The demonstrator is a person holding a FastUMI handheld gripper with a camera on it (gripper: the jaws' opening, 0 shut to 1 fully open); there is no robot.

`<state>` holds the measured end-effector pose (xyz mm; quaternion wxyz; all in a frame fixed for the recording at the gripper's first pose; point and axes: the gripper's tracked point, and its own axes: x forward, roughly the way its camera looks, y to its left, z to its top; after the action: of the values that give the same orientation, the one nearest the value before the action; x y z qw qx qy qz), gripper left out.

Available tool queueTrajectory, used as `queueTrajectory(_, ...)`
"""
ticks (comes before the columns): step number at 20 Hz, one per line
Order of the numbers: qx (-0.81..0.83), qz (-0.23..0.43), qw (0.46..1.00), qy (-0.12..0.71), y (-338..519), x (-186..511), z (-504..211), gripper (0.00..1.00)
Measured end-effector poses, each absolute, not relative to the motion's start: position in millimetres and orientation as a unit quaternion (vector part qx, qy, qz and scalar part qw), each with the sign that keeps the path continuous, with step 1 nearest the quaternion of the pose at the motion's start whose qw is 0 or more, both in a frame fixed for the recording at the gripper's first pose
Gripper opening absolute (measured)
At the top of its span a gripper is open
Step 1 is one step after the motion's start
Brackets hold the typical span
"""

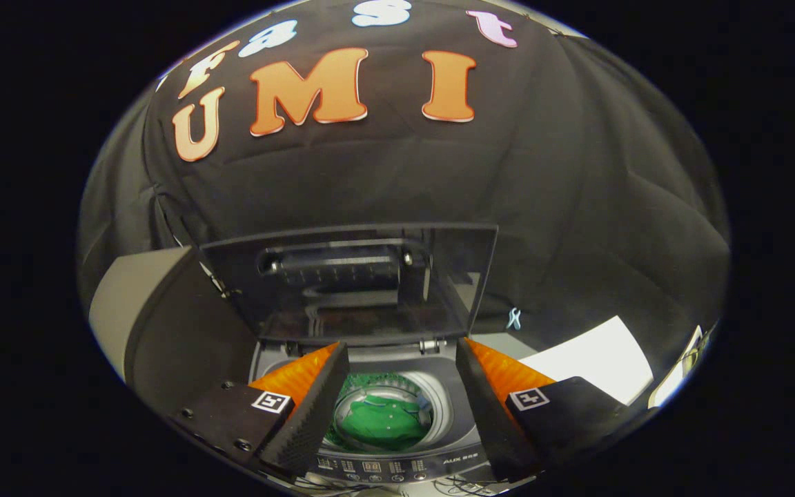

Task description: Put the clothes into the washing machine and then close the washing machine lid.

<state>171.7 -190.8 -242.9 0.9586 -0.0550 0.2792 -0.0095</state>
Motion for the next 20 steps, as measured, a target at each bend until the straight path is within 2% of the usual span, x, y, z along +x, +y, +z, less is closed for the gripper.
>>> queueTrajectory(7,-0.047,0.005,0.975,0.216,-158,236,-175,0.99)
queueTrajectory(13,-0.045,0.013,0.976,0.212,-141,291,-191,0.99)
queueTrajectory(20,-0.042,0.009,0.973,0.228,-137,320,-217,0.99)
